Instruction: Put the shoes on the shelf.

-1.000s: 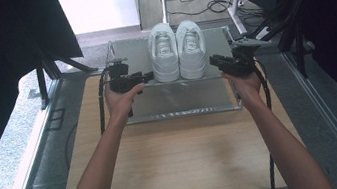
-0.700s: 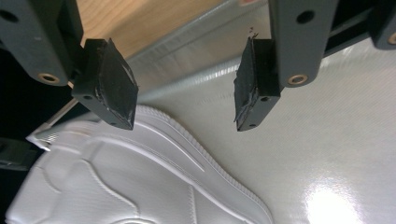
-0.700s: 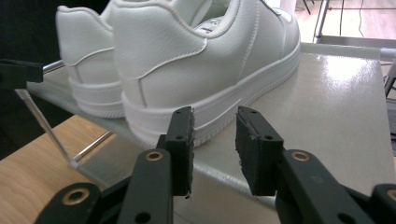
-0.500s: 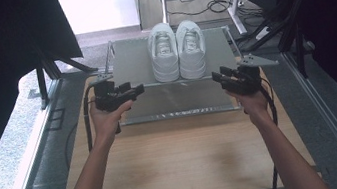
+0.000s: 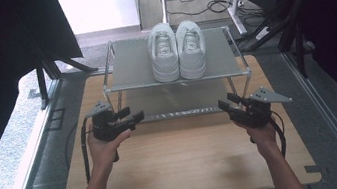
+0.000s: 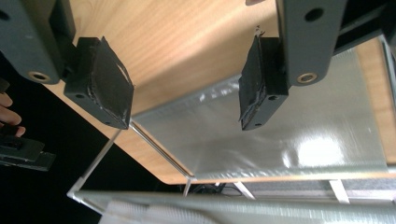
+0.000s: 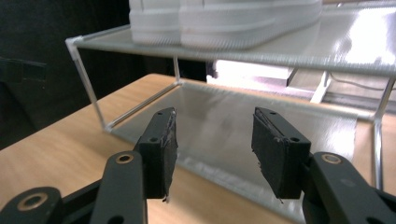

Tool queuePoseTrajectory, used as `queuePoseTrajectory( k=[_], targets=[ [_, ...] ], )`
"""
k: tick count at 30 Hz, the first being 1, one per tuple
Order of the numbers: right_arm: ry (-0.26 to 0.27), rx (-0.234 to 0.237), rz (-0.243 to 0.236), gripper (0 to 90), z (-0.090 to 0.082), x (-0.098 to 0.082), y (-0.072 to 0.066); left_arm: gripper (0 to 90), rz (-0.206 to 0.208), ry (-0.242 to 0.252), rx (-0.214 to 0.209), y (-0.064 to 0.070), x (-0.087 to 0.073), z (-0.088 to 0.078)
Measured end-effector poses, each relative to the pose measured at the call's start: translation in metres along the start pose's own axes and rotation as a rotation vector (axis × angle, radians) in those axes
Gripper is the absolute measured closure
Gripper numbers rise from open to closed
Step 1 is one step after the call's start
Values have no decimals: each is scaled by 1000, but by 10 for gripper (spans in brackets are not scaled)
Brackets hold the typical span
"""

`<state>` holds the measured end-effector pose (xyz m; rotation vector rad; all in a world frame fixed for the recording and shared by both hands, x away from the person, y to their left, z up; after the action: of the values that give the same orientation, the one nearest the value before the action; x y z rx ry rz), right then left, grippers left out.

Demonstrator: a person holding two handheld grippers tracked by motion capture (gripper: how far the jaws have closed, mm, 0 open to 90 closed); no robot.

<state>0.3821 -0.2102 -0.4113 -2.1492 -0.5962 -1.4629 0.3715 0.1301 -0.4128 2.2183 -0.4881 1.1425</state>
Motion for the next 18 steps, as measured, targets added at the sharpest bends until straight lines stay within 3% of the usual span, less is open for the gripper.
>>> queuePoseTrajectory(
  k=[9,13,18],
  targets=[
    [-53,-17,41,475,-8,-34,6,359,-54,-5,18,-14,-35,-2],
    [-60,-36,63,475,-12,-45,12,360,-41,-15,37,-17,-40,-4],
    [-76,-56,61,472,-14,-53,17,360,-46,-26,23,-16,-47,-4]
  ],
)
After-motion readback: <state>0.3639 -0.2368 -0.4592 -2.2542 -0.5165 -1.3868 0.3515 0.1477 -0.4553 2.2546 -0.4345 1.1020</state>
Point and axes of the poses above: each handheld gripper's, and its own axes: z roughly forward along the jaws, x roughly out of its top, y roughly to its right, the point moved 7 cm from there along z, roughly forward along the jaws, and after that the axes turned 4 degrees about -y, right-handed, at the moved point
